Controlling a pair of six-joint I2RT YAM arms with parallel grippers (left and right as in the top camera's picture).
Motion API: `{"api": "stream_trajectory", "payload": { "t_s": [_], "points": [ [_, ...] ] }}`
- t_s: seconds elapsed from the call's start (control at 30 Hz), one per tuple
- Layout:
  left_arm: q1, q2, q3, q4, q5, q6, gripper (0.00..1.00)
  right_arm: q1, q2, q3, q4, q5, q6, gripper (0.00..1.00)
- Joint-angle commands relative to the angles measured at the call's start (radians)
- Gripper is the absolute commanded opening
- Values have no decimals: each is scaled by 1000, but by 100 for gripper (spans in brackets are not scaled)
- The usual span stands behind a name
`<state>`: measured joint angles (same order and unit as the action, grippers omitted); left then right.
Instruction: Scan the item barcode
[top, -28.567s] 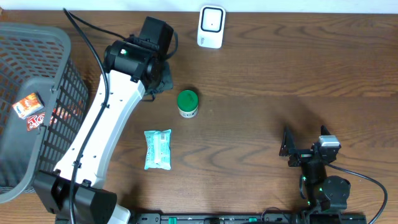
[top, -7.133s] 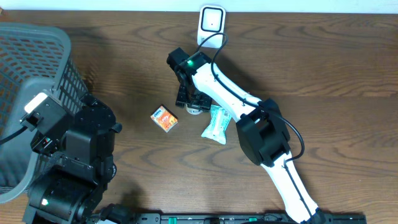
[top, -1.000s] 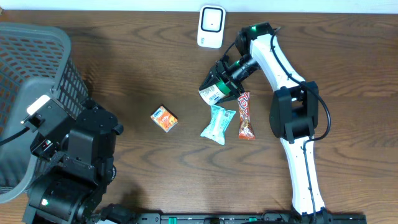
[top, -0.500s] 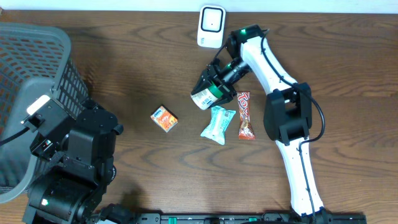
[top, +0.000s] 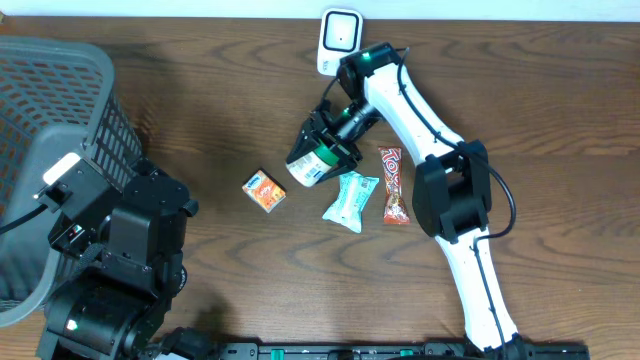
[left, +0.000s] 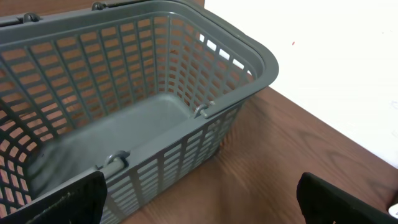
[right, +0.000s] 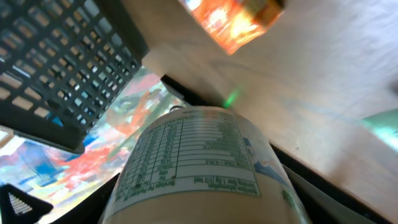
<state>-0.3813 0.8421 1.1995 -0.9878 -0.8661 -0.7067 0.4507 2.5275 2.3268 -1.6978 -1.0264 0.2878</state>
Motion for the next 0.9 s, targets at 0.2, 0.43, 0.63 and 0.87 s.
{"api": "stream_trajectory", "payload": {
  "t_s": [0.2,0.43,0.63,0.87],
  "points": [
    [5,0,15,-3,-9,-5,98,45,-116,3,-4,-57,75,57],
    [5,0,15,-3,-9,-5,98,52,-121,3,8,-1,31,59],
    [5,0,15,-3,-9,-5,98,52,-121,4,24,41,-135,62],
    [5,0,15,-3,-9,-5,98,49,-161,71,110,-56,-196,63]
  ]
}}
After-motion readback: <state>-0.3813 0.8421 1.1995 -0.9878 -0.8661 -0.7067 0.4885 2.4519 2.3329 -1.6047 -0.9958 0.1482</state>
